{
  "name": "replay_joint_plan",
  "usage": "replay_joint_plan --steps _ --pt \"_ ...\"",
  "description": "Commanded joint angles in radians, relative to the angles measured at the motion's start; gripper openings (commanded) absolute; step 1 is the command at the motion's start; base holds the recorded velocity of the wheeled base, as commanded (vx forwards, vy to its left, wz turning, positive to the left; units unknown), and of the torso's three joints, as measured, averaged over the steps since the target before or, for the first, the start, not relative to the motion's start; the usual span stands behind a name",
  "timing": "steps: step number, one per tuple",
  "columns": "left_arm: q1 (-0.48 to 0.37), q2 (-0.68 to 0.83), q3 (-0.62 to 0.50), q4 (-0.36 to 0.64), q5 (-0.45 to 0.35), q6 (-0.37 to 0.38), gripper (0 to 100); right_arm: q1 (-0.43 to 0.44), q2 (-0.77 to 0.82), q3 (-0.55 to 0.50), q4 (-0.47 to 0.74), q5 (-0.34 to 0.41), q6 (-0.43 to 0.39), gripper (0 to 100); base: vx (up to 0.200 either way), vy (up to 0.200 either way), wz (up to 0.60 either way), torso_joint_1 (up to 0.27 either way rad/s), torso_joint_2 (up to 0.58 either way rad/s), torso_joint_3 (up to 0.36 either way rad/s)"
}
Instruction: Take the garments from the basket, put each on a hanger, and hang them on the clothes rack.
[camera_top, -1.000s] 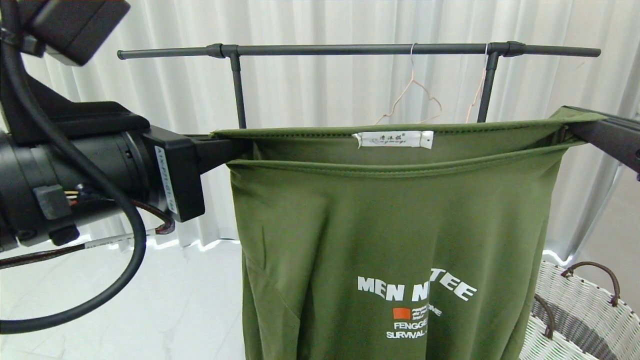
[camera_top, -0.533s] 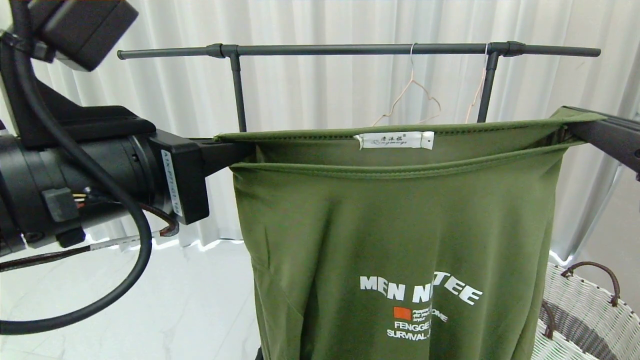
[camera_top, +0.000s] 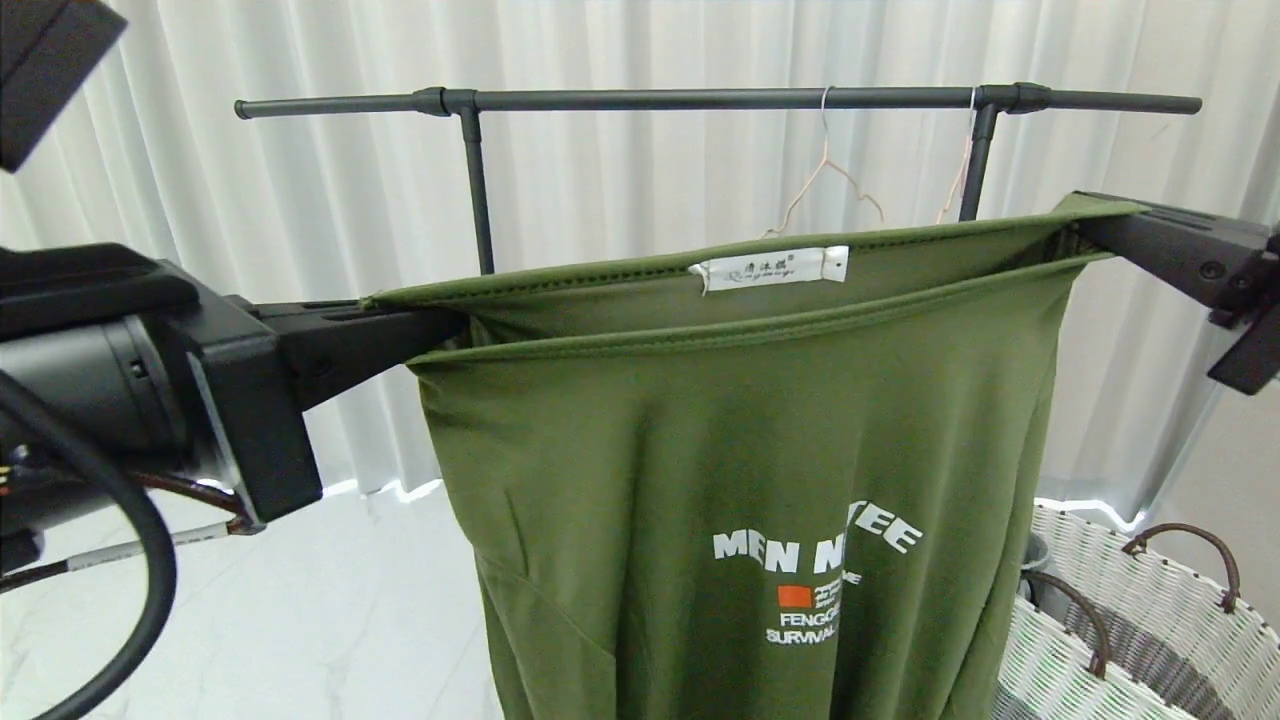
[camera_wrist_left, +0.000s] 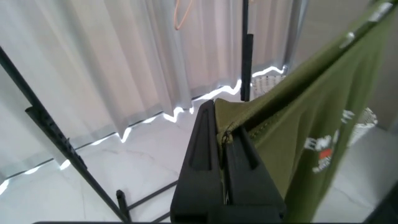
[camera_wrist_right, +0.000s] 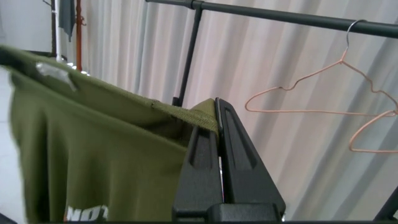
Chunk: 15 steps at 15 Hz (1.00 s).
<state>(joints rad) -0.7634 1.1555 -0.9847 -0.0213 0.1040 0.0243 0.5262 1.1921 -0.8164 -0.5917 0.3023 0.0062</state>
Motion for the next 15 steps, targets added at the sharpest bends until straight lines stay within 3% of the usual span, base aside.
replay_joint_plan --steps 1,7,15 --pt "-0.063 -0.076 0.04 0.0 -0.004 0.002 0 0.003 0.096 -0.081 0.0 0.001 0.0 0 0.0 0.0 0.0 0.0 0.0 0.0" --pt "-0.131 -0.172 0.107 0.0 -0.032 0.002 0 0.074 0.28 -0.239 -0.017 0.003 -0.003 0 0.0 0.0 0.0 0.0 0.0 0.0" --pt "-0.111 -0.26 0.19 0.003 -0.03 0.002 0 0.115 0.346 -0.267 -0.071 -0.002 -0.005 0 0.0 0.0 0.0 0.0 0.0 0.0"
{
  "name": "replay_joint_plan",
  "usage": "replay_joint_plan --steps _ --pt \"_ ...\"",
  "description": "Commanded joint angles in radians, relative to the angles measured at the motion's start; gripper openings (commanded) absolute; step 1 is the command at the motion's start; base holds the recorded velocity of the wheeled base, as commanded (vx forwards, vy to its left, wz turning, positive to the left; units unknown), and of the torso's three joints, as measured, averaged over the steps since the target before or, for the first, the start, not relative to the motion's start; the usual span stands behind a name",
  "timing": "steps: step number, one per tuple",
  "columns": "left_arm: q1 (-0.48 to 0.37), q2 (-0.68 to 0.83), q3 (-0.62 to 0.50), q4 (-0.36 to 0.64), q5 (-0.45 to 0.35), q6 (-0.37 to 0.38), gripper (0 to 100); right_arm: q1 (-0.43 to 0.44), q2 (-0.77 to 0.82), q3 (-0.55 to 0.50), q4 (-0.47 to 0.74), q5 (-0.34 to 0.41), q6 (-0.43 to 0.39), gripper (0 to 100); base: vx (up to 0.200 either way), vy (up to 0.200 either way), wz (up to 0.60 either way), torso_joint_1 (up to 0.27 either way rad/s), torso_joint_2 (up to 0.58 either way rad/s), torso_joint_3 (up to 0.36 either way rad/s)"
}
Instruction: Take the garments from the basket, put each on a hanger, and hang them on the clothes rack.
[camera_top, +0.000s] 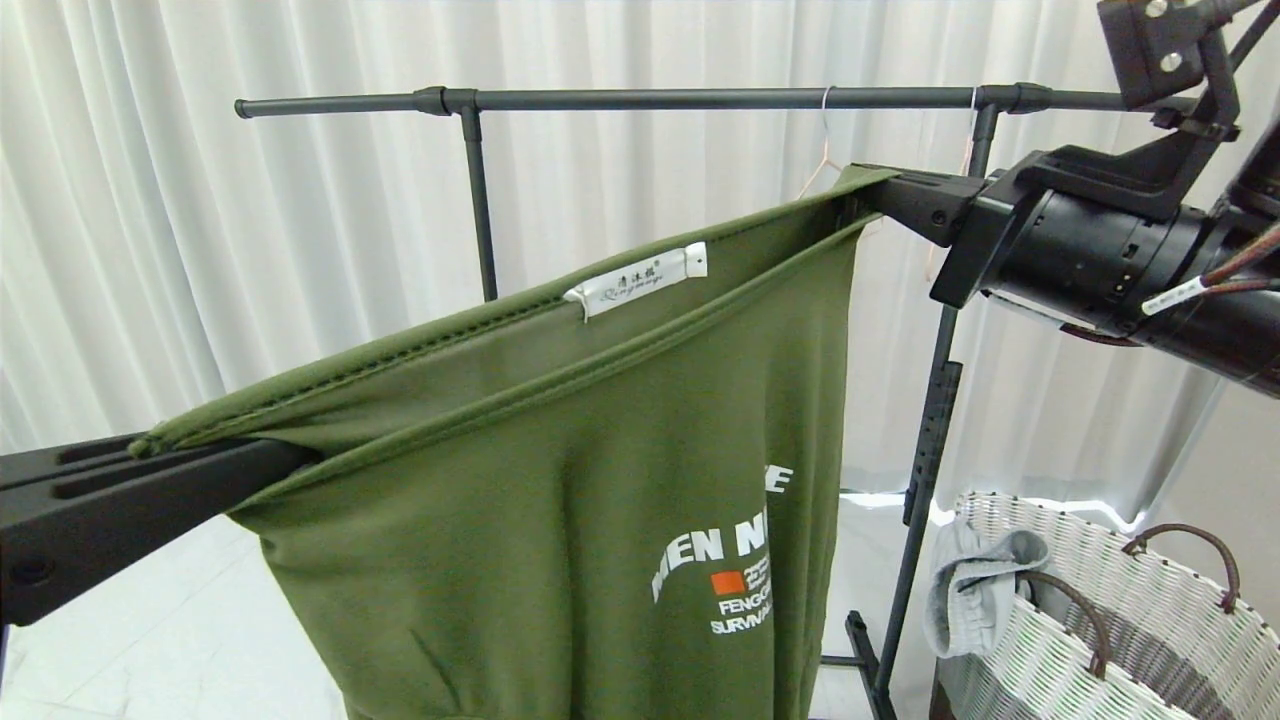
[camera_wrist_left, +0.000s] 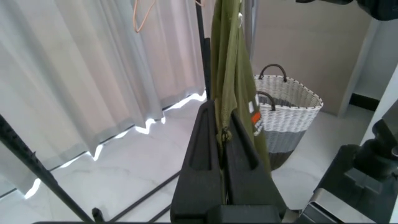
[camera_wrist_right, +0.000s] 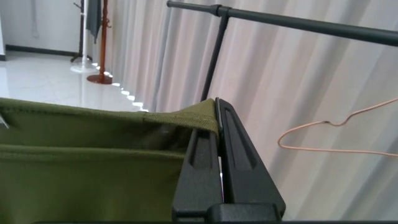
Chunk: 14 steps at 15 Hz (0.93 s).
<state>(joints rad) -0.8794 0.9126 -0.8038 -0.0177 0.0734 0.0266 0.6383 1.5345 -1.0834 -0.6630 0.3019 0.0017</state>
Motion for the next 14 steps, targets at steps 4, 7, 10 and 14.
replay_joint_plan --steps 4,7,10,14 --pt "0.005 0.031 -0.025 -0.001 -0.003 0.001 0 0.003 -0.06 0.05 0.0 -0.004 -0.002 0 0.0 0.0 0.0 0.0 0.0 0.0" --pt "0.043 0.141 -0.126 -0.002 -0.003 -0.001 0 0.0 -0.177 0.143 0.0 -0.001 -0.002 0 0.0 0.0 0.0 0.0 0.0 0.0" --pt "0.137 0.266 -0.221 -0.002 -0.001 0.001 0 0.0 -0.301 0.243 0.005 0.003 0.0 0 0.0 0.0 0.0 0.0 0.0 0.0" --pt "0.172 0.388 -0.342 -0.004 -0.004 -0.001 0 0.0 -0.43 0.366 0.006 0.006 0.0 0 0.0 0.0 0.0 0.0 0.0 0.0"
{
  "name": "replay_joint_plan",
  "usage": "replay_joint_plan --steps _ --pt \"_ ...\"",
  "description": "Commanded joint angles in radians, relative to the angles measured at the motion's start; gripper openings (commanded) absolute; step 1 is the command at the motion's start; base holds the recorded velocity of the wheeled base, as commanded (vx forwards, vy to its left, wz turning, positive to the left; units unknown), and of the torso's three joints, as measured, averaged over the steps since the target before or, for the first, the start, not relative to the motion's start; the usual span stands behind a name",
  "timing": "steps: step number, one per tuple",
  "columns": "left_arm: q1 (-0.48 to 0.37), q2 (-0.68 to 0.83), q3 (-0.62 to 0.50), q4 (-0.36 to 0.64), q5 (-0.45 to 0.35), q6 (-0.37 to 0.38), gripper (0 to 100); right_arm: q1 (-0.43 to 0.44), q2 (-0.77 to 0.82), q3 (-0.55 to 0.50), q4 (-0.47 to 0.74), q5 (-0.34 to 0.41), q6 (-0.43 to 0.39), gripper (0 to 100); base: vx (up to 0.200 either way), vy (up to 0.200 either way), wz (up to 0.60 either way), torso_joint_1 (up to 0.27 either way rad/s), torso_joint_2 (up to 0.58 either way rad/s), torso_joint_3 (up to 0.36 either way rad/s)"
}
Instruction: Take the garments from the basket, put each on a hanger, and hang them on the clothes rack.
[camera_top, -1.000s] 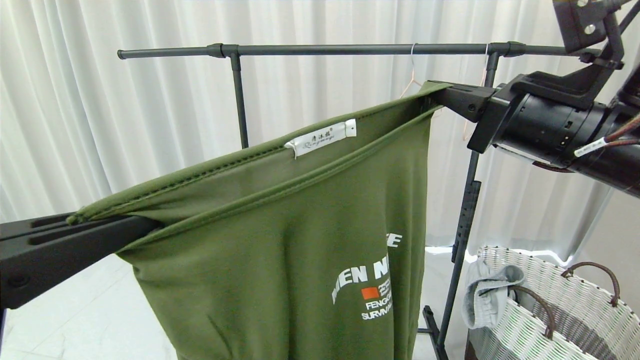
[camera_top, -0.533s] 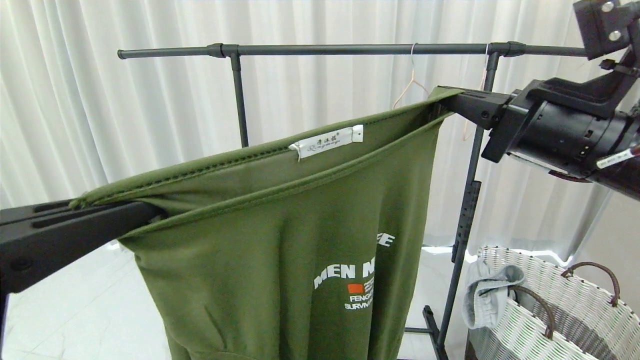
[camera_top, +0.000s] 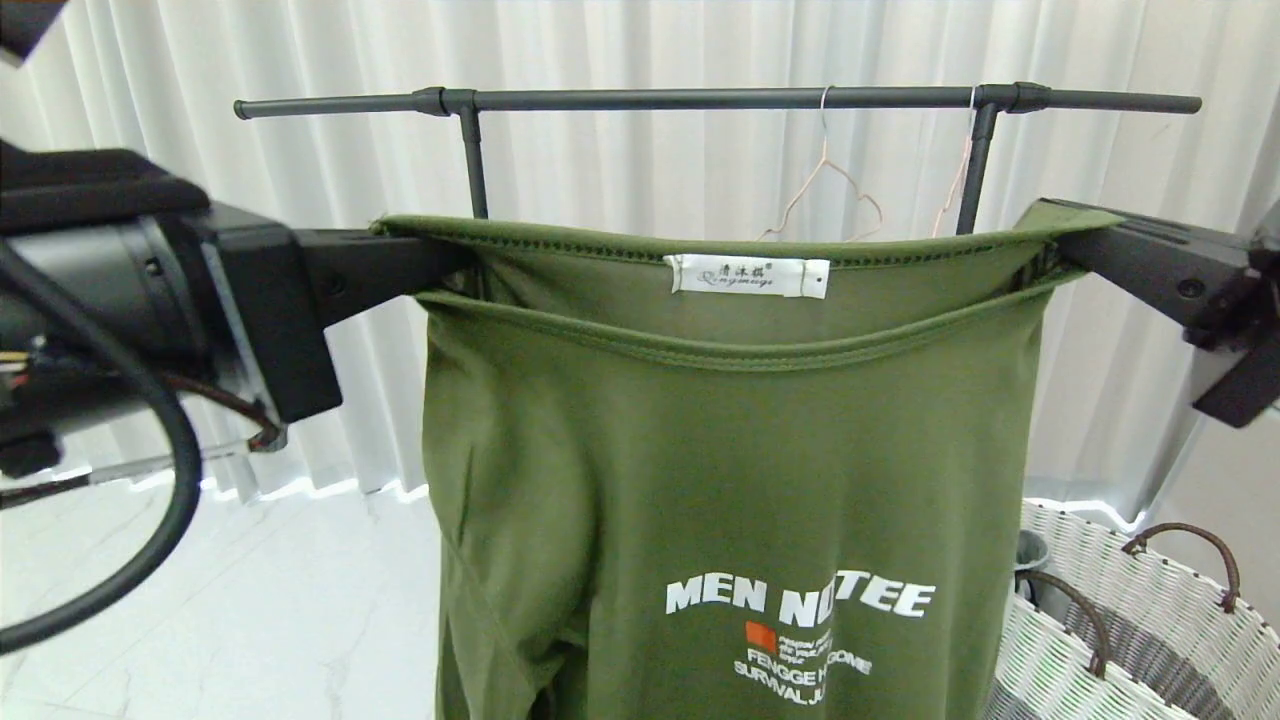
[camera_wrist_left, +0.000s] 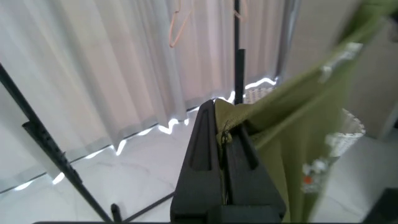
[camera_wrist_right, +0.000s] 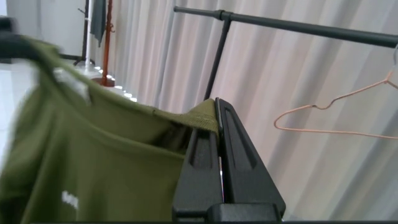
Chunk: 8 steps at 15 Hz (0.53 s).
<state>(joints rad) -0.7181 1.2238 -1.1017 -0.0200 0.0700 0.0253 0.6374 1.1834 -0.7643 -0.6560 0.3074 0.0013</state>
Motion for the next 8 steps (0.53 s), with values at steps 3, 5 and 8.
replay_joint_plan --steps 3,5,8 --pt "0.011 0.134 -0.13 -0.001 0.001 0.001 0 -0.001 -0.142 0.095 -0.001 0.018 0.0 0 0.0 0.0 0.0 0.0 0.0 0.0" --pt "0.011 0.161 -0.145 -0.001 0.001 -0.001 0 -0.001 -0.173 0.123 -0.001 0.018 0.0 0 0.0 0.0 0.0 0.0 0.0 0.0" --pt "0.016 0.214 -0.178 -0.003 -0.004 -0.004 0 -0.007 -0.197 0.141 0.001 0.018 0.002 0 0.0 0.0 0.0 0.0 0.0 0.0"
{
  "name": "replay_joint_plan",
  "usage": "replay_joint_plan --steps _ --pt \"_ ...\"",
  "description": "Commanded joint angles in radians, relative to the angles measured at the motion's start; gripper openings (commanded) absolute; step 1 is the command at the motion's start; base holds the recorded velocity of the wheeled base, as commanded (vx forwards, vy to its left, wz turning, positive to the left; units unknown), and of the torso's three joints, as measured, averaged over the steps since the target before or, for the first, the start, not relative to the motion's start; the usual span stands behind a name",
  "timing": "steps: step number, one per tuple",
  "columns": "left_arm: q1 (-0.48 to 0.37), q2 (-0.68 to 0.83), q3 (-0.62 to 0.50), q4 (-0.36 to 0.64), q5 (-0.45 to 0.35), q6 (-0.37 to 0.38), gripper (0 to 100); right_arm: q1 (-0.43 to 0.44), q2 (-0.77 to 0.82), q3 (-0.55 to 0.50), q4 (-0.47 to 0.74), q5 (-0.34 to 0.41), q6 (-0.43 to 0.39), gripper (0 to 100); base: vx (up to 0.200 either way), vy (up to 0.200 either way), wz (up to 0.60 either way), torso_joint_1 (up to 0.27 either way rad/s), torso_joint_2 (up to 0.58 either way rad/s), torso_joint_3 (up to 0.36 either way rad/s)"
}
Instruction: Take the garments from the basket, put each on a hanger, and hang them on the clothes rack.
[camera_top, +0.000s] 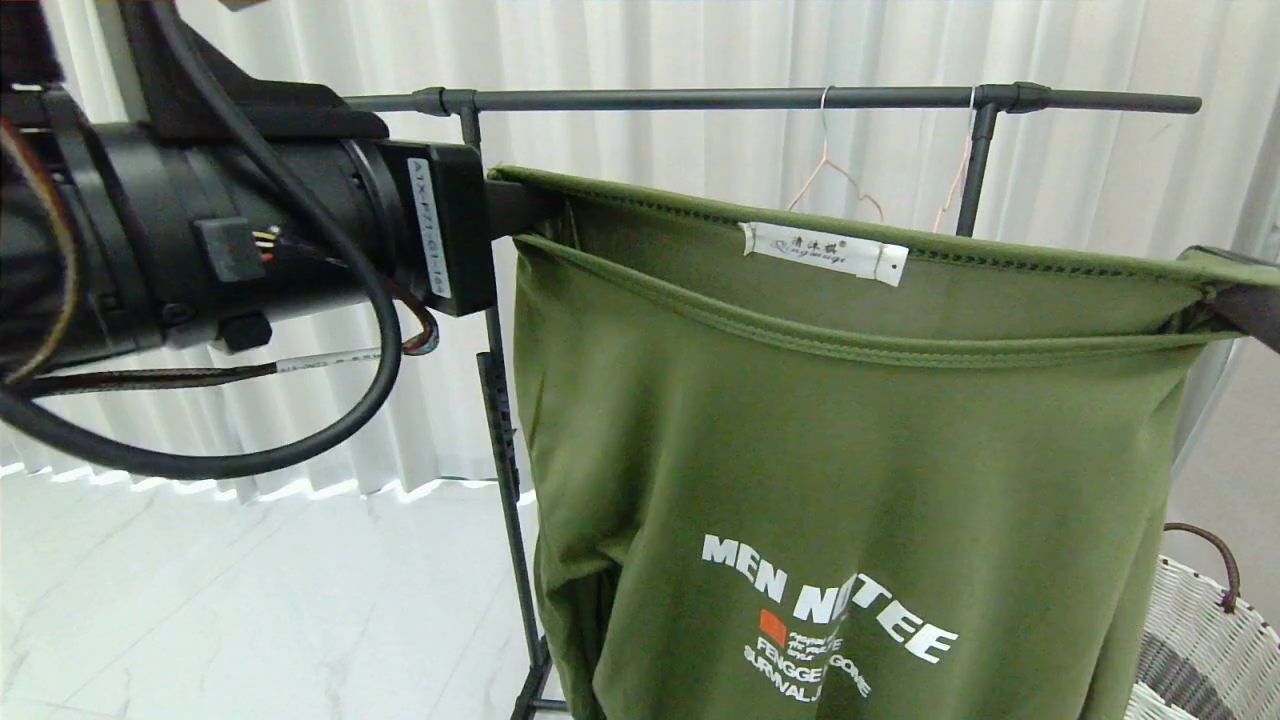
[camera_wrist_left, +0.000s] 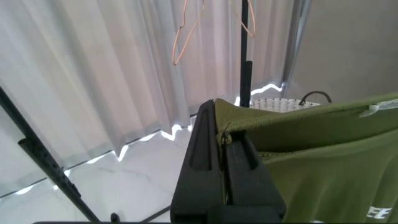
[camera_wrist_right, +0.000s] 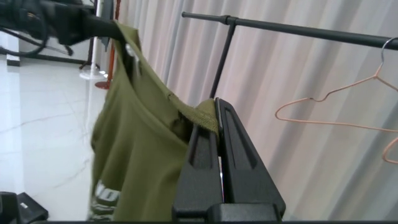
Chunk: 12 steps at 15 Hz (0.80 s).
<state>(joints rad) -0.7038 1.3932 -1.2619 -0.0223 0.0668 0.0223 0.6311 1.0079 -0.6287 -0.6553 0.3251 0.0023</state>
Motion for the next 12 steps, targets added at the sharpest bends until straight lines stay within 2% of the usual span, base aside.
replay_joint_plan --steps 1,4,8,12 --pt "0.001 0.063 -0.037 -0.001 -0.001 -0.001 0 -0.001 -0.025 0.004 -0.001 0.0 0.001 0 0.0 0.0 0.0 0.0 0.0 0.0" --pt "0.0 0.113 -0.085 -0.001 -0.001 0.001 0 -0.004 -0.04 0.012 0.003 0.0 0.001 0 0.0 0.0 0.0 0.0 0.0 0.0" --pt "0.004 0.13 -0.09 -0.001 -0.001 -0.002 0 -0.011 -0.08 0.04 0.025 0.003 0.001 0 0.0 0.0 0.0 0.0 0.0 0.0" --pt "0.006 0.182 -0.148 -0.001 -0.001 -0.001 0 -0.011 -0.077 0.043 0.028 0.029 -0.001 0 0.0 0.0 0.0 0.0 0.0 0.0"
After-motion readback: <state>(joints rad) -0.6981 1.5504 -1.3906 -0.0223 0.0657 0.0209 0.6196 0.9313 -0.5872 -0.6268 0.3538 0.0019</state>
